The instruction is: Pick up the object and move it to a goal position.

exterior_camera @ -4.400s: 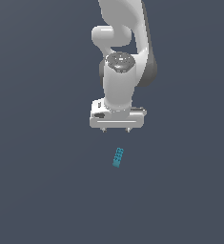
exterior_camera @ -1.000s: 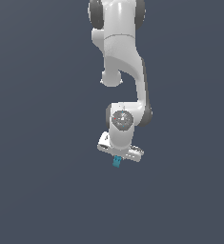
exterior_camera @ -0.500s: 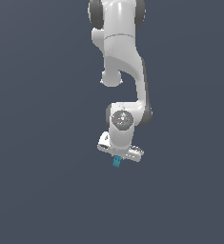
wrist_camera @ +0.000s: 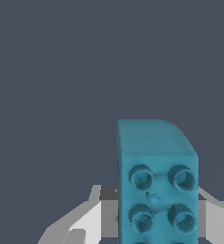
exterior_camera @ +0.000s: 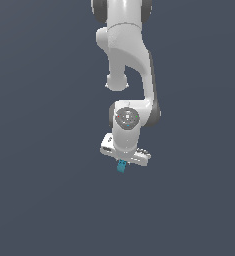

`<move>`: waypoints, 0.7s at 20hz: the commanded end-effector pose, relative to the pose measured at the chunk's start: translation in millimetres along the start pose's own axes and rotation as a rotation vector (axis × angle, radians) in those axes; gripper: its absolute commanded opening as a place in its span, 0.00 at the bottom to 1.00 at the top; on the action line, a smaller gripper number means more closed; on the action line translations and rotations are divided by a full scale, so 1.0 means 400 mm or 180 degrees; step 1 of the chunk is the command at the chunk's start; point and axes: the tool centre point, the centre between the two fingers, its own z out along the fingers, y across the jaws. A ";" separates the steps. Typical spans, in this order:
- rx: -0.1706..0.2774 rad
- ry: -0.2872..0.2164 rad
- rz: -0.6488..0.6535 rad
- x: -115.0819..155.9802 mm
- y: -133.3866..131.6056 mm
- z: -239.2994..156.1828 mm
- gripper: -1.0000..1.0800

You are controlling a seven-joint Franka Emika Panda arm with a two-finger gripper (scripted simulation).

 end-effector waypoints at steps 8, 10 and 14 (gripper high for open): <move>0.0004 0.0006 0.0002 0.003 0.041 -0.225 0.00; 0.0004 0.0006 0.0002 0.003 0.052 -0.286 0.00; 0.0004 0.0006 0.0002 0.004 0.074 -0.409 0.00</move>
